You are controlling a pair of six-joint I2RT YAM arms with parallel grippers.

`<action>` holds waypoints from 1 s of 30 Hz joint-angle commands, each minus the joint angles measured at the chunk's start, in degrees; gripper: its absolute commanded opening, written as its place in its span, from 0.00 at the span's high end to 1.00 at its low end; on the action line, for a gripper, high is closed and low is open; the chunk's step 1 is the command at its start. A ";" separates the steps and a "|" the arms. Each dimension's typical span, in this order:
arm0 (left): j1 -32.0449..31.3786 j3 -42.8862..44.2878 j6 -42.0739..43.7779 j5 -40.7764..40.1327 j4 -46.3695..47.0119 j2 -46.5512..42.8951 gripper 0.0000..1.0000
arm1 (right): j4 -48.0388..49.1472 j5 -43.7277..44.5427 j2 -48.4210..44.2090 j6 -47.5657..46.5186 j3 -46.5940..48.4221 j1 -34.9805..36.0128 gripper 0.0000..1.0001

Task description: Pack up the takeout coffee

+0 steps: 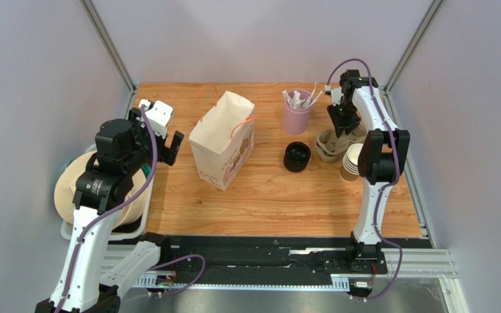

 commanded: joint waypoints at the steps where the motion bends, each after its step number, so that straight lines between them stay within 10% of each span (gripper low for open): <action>1: 0.51 -0.12 -1.20 0.91 1.85 -0.06 0.06 | 0.53 -2.40 -5.23 0.32 0.54 -0.03 0.76; 19: 1.04 0.05 -1.29 1.09 1.59 0.38 0.06 | 3.35 3.40 -6.99 0.06 -0.95 0.32 0.75; 30: 1.48 -0.21 -1.47 1.53 1.68 0.20 0.06 | 1.41 2.25 -2.51 -2.31 1.06 0.94 0.35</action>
